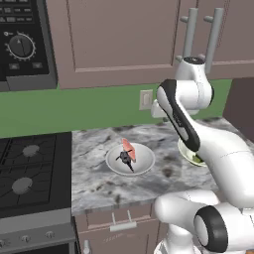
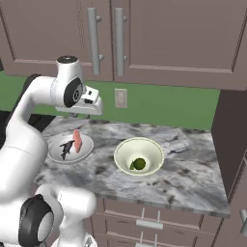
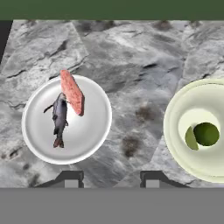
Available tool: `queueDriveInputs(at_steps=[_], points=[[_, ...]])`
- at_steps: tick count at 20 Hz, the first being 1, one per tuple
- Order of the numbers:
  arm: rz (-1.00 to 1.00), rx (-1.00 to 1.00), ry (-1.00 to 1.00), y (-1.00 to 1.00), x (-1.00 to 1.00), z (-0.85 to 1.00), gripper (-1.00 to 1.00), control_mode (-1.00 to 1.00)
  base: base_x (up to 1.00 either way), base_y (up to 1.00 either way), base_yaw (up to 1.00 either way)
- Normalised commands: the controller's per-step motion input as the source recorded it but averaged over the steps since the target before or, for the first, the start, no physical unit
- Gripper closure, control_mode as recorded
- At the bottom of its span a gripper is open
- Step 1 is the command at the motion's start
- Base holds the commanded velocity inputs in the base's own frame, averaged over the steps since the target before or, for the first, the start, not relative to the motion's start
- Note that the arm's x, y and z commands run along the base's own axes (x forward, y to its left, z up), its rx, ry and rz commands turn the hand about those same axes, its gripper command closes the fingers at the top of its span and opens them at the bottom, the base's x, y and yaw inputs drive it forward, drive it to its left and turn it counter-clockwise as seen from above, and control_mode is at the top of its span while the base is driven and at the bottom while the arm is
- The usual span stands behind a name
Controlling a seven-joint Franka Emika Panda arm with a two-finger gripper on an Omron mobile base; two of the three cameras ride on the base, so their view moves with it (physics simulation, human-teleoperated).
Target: Place the bowl with the lemon wedge and lime on the second highest shelf of the fridge. Place the bowl with the steak and fish on the top shelf of the fridge.
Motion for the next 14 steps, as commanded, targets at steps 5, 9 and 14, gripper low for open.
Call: queueDriveInputs(at_steps=[5, 9, 14], points=[[-0.19, 0.1, 0.0, -0.61, -0.47, -0.08, -1.0, -1.0, 0.0, 0.0, 0.0], [-0.45, 0.2, 0.05, -1.0, -0.55, -0.23, -1.0, -1.0, 0.0, 0.0, 0.0], [-0.54, 0.17, 0.14, -1.0, -0.17, -0.47, -1.0, -1.0, 0.0, 0.0, 0.0]])
